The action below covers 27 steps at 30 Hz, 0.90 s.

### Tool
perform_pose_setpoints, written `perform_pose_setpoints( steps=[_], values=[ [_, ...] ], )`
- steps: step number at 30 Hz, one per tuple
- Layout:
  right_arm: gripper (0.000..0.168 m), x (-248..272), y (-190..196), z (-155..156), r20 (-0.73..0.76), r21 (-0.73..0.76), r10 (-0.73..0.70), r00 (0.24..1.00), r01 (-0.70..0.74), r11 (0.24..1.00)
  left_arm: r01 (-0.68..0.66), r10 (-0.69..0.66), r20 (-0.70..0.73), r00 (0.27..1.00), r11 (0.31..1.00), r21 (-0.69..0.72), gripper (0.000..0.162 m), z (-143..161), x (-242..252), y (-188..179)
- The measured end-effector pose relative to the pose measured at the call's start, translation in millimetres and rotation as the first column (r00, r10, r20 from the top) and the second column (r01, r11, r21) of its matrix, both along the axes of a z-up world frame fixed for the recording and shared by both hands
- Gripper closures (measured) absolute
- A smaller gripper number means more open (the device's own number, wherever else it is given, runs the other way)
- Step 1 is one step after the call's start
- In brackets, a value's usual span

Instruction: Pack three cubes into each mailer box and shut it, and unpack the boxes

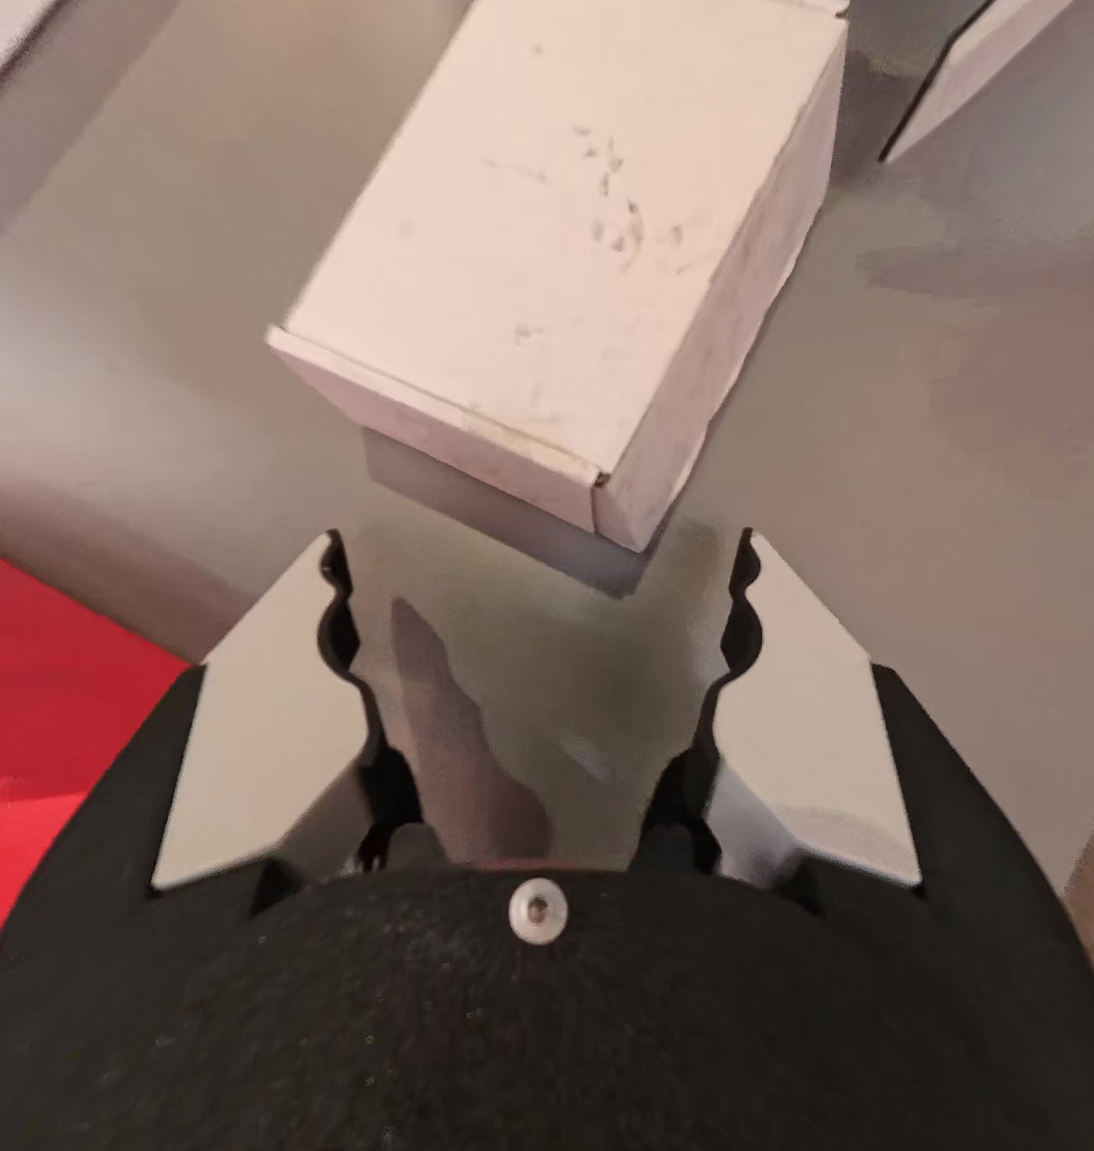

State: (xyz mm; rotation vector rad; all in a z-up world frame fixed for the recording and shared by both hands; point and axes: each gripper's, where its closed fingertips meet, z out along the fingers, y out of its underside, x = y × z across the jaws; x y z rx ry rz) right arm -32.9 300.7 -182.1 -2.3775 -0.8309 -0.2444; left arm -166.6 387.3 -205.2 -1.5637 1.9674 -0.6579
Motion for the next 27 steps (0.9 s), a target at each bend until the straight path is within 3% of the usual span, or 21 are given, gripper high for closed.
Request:
perform_pose_setpoints(
  steps=[1,6,9,12,19,27],
  values=[
    [0.05,-1,7,2,0.036,0.004,0.026,0.999,-0.027,1.0,0.012,-0.012,-0.007,1.0,0.999,0.036,0.039,5,2,3],
    [0.035,5,24,-25,0.114,-0.216,0.071,0.991,-0.046,0.975,0.143,-0.092,-0.226,0.97,0.964,0.222,0.01,3,20,17],
    [0.026,9,27,-37,0.116,-0.304,0.11,0.987,-0.07,0.95,0.201,-0.13,-0.314,0.94,0.958,0.206,0.006,-6,38,20],
    [0.026,10,28,-42,0.06,-0.343,0.123,0.991,-0.095,0.935,0.237,-0.169,-0.365,0.916,0.96,0.15,0.02,-18,43,17],
    [0.032,8,30,-43,-0.014,-0.298,0.141,0.99,-0.139,0.944,0.223,-0.172,-0.296,0.939,0.964,0.147,0.025,-17,46,16],
    [0.032,6,33,-43,-0.056,-0.277,0.135,0.989,-0.145,0.95,0.236,-0.187,-0.312,0.931,0.963,0.129,0.026,-17,46,18]
  ],
)
